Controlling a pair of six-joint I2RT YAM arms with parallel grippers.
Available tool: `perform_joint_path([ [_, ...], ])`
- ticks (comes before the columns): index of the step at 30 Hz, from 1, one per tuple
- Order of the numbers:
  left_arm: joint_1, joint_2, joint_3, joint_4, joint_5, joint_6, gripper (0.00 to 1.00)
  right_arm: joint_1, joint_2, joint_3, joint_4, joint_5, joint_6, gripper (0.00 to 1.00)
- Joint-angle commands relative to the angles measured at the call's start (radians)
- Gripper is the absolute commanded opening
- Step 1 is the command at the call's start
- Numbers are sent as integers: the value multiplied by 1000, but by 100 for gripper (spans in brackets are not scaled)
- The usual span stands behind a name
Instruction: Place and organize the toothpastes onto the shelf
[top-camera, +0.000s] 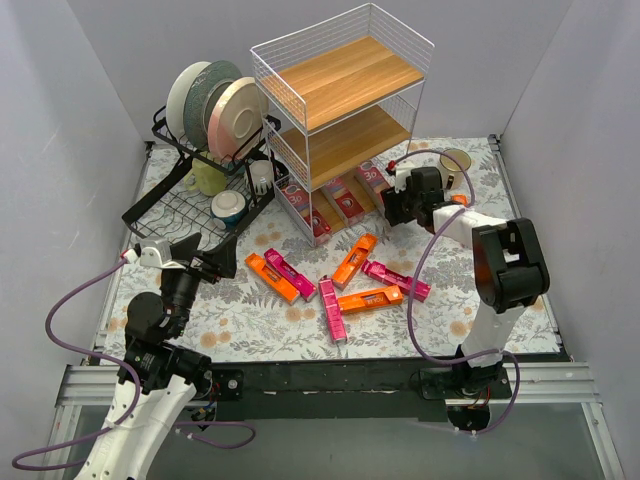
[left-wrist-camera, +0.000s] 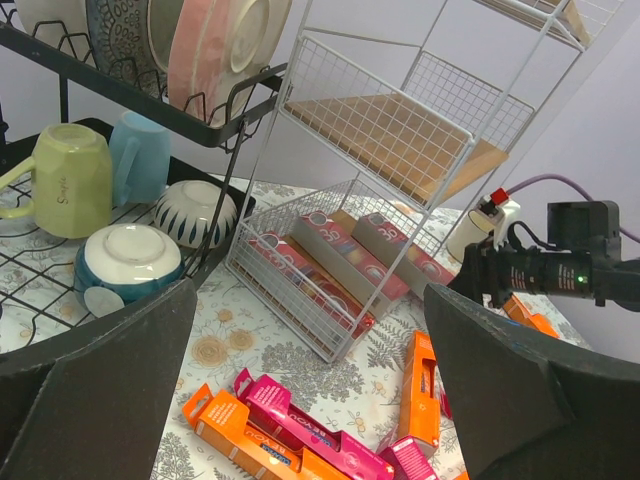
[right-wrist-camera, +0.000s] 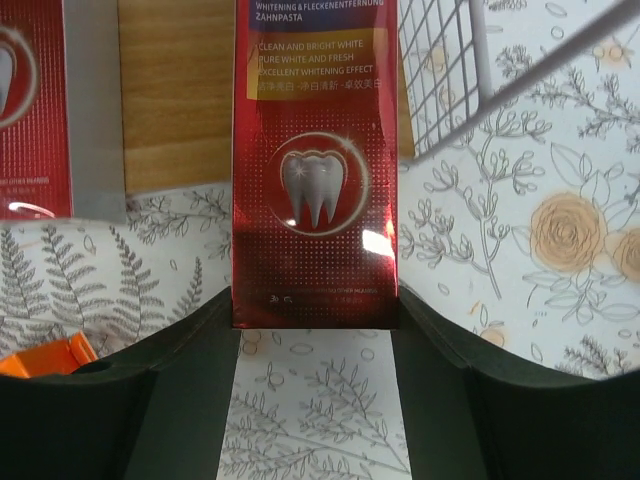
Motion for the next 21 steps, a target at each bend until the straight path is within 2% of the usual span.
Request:
perform_joint_path([
  [1, 7, 12, 19, -13, 1, 17, 98, -4, 33, 99, 65, 22, -2, 60],
  [3, 7, 14, 19, -15, -2, 17, 98, -4, 51, 107, 82, 35, 15, 61],
  [6, 6, 17, 19, -15, 0, 17, 98, -2, 55, 101, 94, 42, 50, 69],
  [10, 6, 18, 20, -16, 1, 17, 98, -4, -3, 26, 163, 56, 126, 82],
  [13, 7, 18, 20, -13, 5, 17, 98, -5, -98, -58, 206, 67, 207, 86],
  [17, 7, 20, 19, -13, 8, 17, 98, -14, -181, -155, 249, 116, 343, 83],
  [21, 7, 15, 20, -13, 9, 16, 98, -44, -241, -267, 292, 116, 491, 74],
])
